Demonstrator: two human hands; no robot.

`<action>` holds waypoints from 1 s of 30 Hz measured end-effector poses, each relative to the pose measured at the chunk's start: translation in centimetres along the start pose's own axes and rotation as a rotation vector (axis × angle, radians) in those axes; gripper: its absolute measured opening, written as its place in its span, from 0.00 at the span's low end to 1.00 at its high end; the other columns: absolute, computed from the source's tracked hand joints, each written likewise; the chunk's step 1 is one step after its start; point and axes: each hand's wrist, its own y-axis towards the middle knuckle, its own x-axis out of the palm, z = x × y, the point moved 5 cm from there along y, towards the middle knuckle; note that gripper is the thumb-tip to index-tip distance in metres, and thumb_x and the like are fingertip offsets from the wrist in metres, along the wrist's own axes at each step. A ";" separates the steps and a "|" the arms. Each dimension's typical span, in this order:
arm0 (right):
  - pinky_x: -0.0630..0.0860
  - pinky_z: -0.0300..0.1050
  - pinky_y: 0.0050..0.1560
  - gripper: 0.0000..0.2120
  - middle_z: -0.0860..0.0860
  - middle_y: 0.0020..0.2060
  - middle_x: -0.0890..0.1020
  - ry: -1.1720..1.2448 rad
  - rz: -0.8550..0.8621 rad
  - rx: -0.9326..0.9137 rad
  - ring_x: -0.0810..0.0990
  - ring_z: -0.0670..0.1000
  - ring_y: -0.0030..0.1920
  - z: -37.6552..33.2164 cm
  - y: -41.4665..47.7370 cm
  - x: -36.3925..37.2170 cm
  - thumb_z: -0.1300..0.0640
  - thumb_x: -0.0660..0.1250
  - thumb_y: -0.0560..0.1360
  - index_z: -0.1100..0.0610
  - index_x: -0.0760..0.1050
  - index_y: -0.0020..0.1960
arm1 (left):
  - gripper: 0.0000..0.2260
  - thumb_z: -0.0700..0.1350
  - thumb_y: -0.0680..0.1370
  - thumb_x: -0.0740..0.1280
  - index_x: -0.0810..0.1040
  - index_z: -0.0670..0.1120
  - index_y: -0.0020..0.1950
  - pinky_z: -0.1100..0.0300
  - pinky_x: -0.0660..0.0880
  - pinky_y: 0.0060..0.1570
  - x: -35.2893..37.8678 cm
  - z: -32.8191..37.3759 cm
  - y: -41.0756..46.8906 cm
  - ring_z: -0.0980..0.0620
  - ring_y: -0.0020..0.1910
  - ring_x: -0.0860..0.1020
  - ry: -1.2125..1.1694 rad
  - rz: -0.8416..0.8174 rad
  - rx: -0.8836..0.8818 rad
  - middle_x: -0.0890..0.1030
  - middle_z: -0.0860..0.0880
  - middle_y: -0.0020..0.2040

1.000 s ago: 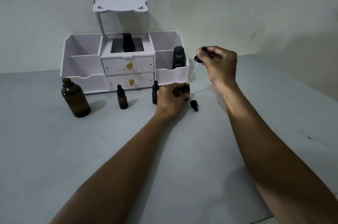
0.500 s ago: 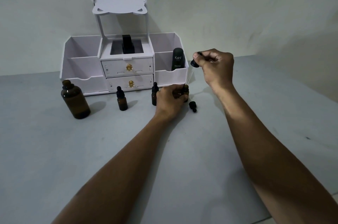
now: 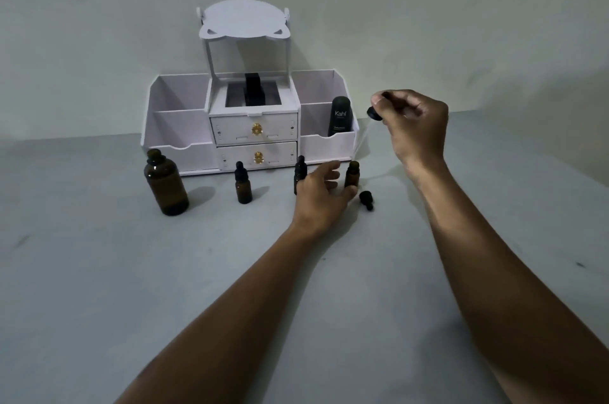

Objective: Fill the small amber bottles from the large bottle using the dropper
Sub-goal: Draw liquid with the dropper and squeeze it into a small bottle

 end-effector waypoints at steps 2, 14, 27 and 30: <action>0.83 0.47 0.48 0.07 0.54 0.37 0.86 0.038 0.021 -0.010 0.86 0.52 0.40 -0.8 -0.1 0.2 0.56 0.74 0.72 0.60 0.85 0.45 | 0.27 0.47 0.74 0.76 0.73 0.48 0.72 0.57 0.78 0.60 -1.1 0.1 -1.3 0.52 0.57 0.80 0.003 -0.018 0.000 0.81 0.47 0.62; 0.81 0.41 0.44 0.01 0.43 0.33 0.86 0.298 -0.087 -0.058 0.85 0.44 0.37 -8.5 -2.9 9.8 0.60 0.75 0.73 0.56 0.85 0.44 | 0.13 0.40 0.76 0.73 0.81 0.47 0.60 0.66 0.79 0.39 -18.9 0.1 -6.9 0.58 0.40 0.82 0.003 0.531 0.227 0.84 0.54 0.44; 0.83 0.52 0.52 0.01 0.50 0.36 0.85 0.526 -0.206 0.159 0.85 0.54 0.42 -8.5 -7.4 20.5 0.63 0.75 0.73 0.58 0.84 0.43 | 0.25 0.49 0.68 0.74 0.80 0.45 0.65 0.72 0.76 0.49 -28.1 -7.9 -5.8 0.56 0.53 0.83 -0.060 0.504 0.013 0.84 0.50 0.55; 0.83 0.49 0.51 0.02 0.44 0.33 0.85 0.517 -0.227 0.167 0.85 0.52 0.42 -8.3 -7.8 21.5 0.63 0.75 0.73 0.57 0.84 0.44 | 0.23 0.48 0.68 0.74 0.82 0.45 0.62 0.66 0.77 0.54 -28.2 -8.5 -5.1 0.57 0.55 0.83 -0.103 0.470 0.005 0.85 0.50 0.55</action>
